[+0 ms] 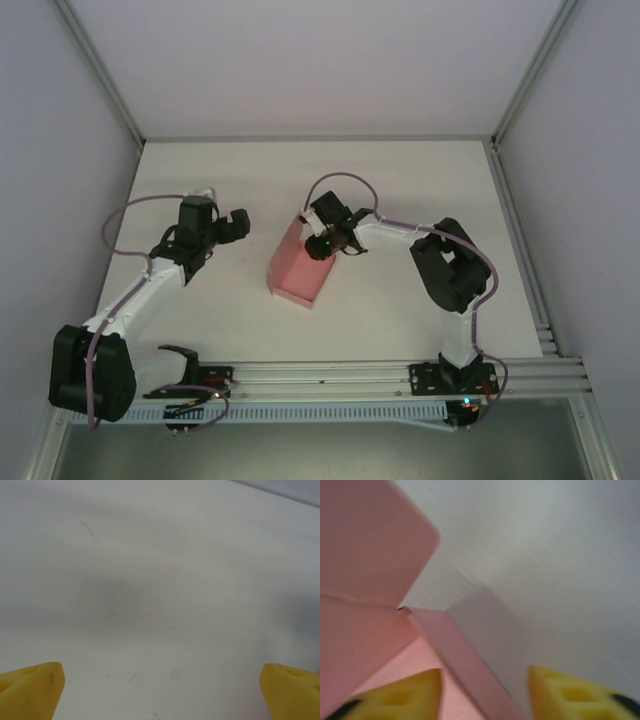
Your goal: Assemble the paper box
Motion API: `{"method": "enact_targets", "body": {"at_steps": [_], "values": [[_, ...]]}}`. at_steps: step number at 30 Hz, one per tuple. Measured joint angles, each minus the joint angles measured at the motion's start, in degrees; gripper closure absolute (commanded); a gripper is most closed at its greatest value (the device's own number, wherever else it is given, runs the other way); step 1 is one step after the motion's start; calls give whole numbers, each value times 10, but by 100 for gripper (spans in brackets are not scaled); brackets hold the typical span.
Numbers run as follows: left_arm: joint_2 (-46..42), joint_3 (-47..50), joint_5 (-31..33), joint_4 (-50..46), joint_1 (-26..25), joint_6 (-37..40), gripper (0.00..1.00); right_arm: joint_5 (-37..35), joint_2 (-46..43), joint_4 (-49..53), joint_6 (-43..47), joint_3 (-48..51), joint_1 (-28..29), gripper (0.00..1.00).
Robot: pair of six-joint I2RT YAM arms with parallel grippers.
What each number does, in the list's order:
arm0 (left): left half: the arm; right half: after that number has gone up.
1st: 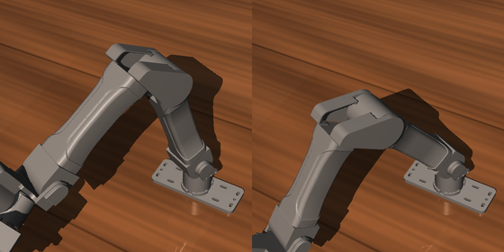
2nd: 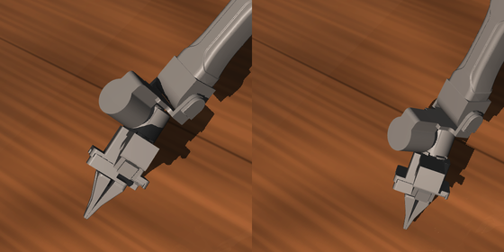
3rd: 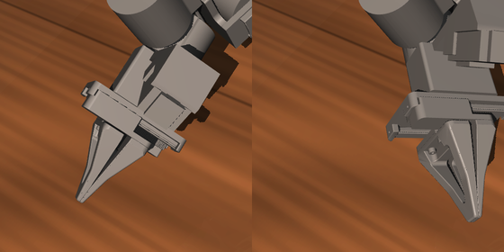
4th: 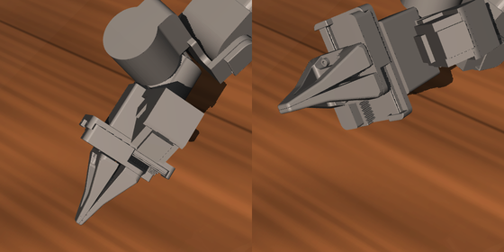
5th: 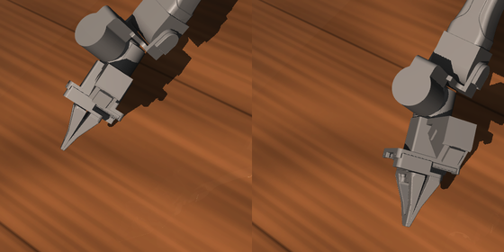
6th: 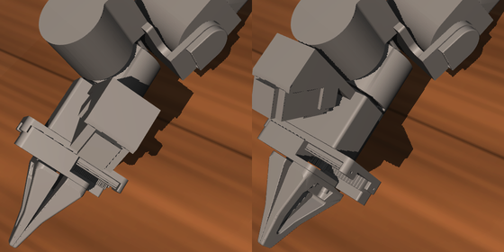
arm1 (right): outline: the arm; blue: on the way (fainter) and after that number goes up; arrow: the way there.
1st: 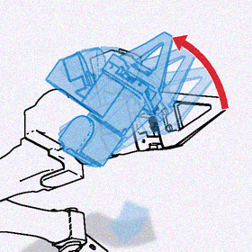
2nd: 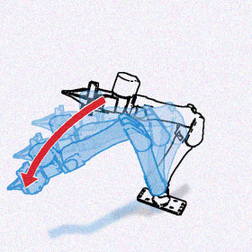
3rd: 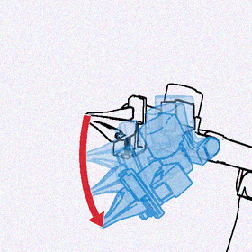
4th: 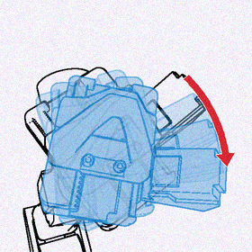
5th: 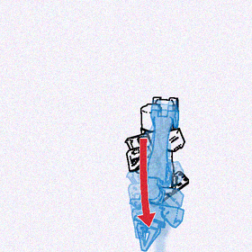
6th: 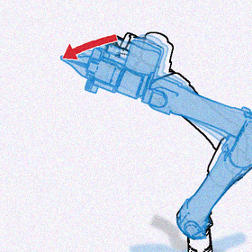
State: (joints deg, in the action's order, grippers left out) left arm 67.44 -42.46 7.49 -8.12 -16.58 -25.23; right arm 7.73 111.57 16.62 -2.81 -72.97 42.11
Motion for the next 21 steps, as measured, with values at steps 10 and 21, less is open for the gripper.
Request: {"method": "enact_targets", "body": {"at_steps": [10,21], "values": [[-18,5,4,6,1,-2,0,-170,-61,2,-193,86,7,92],[-17,15,-57,30,2,34,0,-287,-77,65,-377,103,51,62]]}}
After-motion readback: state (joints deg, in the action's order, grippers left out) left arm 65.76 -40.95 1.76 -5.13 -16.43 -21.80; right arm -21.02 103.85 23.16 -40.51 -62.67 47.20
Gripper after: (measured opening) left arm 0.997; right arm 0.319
